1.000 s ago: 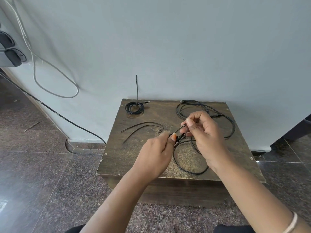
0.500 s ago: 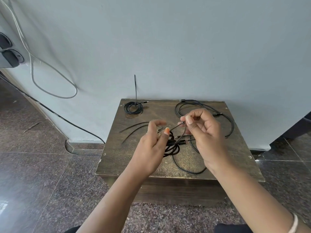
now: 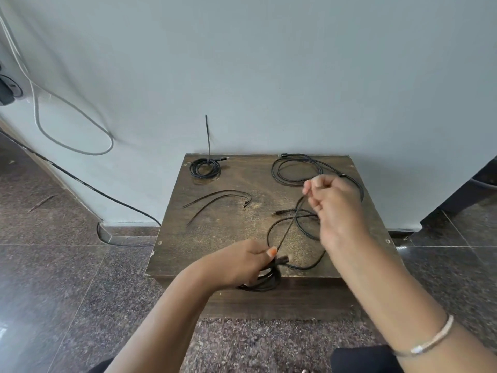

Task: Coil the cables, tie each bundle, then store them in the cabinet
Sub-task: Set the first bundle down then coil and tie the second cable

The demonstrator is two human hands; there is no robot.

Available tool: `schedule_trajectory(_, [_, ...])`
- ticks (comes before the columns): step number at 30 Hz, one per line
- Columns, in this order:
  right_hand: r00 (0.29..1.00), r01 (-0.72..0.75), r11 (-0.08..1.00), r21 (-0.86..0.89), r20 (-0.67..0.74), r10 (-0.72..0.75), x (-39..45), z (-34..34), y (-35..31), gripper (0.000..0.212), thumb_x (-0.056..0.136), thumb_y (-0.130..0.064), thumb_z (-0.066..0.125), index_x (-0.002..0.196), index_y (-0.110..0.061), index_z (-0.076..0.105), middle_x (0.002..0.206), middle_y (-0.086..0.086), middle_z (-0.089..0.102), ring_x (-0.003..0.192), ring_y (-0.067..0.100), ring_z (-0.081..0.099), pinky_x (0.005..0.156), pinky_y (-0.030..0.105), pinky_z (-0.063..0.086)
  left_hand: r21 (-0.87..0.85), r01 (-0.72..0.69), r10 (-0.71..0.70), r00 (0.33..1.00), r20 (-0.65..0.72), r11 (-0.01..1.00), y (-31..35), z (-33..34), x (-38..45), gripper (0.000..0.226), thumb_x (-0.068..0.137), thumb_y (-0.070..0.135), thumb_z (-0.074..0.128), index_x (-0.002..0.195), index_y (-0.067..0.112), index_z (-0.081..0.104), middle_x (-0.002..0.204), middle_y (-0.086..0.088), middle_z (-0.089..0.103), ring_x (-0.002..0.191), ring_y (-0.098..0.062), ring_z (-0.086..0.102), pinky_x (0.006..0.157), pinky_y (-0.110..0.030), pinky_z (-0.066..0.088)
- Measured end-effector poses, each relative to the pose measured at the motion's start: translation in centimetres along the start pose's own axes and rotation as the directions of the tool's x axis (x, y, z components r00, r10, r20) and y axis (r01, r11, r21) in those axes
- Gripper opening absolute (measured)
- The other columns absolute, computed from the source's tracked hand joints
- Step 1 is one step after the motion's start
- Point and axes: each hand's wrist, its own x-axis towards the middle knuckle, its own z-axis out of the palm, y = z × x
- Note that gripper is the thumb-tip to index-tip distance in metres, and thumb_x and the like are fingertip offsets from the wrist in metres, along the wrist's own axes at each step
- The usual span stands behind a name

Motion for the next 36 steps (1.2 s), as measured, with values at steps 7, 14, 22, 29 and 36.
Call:
schedule_trajectory(7, [0.981,-0.139,0.967,0.215,-0.100,0.163,1.8,-1.2,0.0,0.026,0.092,-0.002,0.051,0.075,-0.021,0.056,0.070,-0.007,0.068,0.071,0.008,0.064,0.076,0.025,0.044,-0.235,-0.036,0.044,0.999,0.030,0.971,0.6,0.8,0.2,0.052,0.101,0.039,0.035,0.103,-0.009,0.055,0.046,0.007,0.042,0.043,-0.006,0.033,0.046,-0.018,0.027])
schedule_trajectory(14, [0.938,-0.162,0.948,0.272,0.340,0.063,0.7,-0.8,0.3,0.006,0.086,-0.023,0.064,0.091,-0.020,0.062,0.078,-0.003,0.067,0.078,0.014,0.065,0.075,0.031,0.050,-0.283,-0.136,0.056,0.960,-0.274,0.950,-0.3,1.0,0.8,0.028,0.092,0.040,0.057,0.099,0.018,0.073,0.059,0.013,0.057,0.048,-0.006,0.045,0.053,-0.016,0.038])
schedule_trajectory(22, [0.823,0.170,0.968,-0.186,0.567,-0.036,-0.8,0.5,0.9,0.013,0.092,-0.007,0.057,0.099,-0.004,0.068,0.097,0.011,0.070,0.087,0.013,0.066,0.077,0.027,0.053,-0.465,-0.218,-0.046,0.870,-0.492,0.858,-1.1,-0.2,1.2,0.018,0.086,0.027,0.067,0.093,0.012,0.063,0.075,-0.002,0.065,0.050,-0.010,0.048,0.049,-0.019,0.042])
schedule_trajectory(29, [0.821,0.287,0.896,-0.337,0.569,-0.049,-0.6,0.2,0.8,0.008,0.084,-0.009,0.071,0.090,-0.012,0.072,0.088,0.005,0.072,0.085,0.022,0.067,0.085,0.043,0.056,-0.453,-0.260,0.003,0.870,-0.492,0.853,-1.1,-0.8,0.9,0.017,0.081,0.028,0.071,0.088,0.014,0.064,0.062,0.008,0.062,0.048,-0.009,0.047,0.048,-0.020,0.042])
schedule_trajectory(36, [0.772,0.378,0.852,-0.362,0.631,-0.074,-0.6,0.1,0.7,0.009,0.083,-0.019,0.073,0.089,-0.012,0.073,0.088,0.005,0.074,0.088,0.030,0.068,0.086,0.053,0.053,-0.360,-0.262,0.059,0.871,-0.487,0.895,-1.2,-1.3,0.5,0.012,0.081,0.019,0.073,0.088,0.010,0.069,0.057,0.010,0.062,0.049,0.001,0.050,0.048,-0.016,0.042])
